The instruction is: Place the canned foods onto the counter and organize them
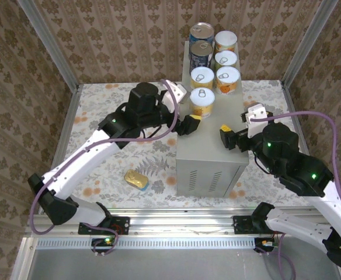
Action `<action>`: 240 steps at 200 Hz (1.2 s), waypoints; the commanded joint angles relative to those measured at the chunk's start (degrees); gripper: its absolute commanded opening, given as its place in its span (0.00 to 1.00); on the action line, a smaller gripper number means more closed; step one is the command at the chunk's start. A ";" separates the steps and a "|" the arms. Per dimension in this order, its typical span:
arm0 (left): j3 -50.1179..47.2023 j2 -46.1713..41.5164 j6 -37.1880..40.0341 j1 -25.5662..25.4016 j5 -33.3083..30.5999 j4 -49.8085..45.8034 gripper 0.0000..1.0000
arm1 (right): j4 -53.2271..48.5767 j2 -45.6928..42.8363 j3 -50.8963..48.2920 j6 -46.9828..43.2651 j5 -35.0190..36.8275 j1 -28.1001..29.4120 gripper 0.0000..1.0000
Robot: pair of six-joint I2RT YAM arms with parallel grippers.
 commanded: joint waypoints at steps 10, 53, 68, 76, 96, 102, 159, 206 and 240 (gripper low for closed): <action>-2.72 -3.37 -0.98 2.05 -2.13 -0.45 1.00 | 2.39 0.91 -0.09 1.31 -0.42 -0.99 1.00; -3.40 -3.94 -1.76 4.54 -2.34 -0.55 1.00 | 2.74 1.76 -0.47 1.96 -1.03 -2.46 1.00; -3.29 -3.63 -1.85 5.07 -2.24 -0.66 1.00 | 2.76 2.08 -0.42 2.24 -1.00 -2.97 1.00; -3.26 -3.42 -1.90 5.34 -2.24 -0.53 1.00 | 2.77 2.22 -0.41 2.36 -1.04 -3.23 1.00; -3.41 -2.91 -2.35 6.10 -2.16 -0.18 1.00 | 2.86 2.48 -0.55 2.46 -1.38 -3.81 1.00; -3.41 -2.76 -2.54 6.30 -2.05 -0.12 1.00 | 2.87 2.61 -0.58 2.55 -1.63 -4.04 1.00; -2.79 -0.99 -2.82 7.03 -1.15 -0.01 1.00 | 3.15 2.61 -1.28 3.03 -2.84 -5.24 1.00; -1.09 1.03 -2.63 7.12 -0.01 -0.36 1.00 | 3.01 2.13 -1.83 3.33 -3.39 -5.94 1.00; -0.23 2.20 -2.65 7.20 0.39 -0.18 1.00 | 2.75 1.78 -2.04 3.38 -3.52 -6.37 1.00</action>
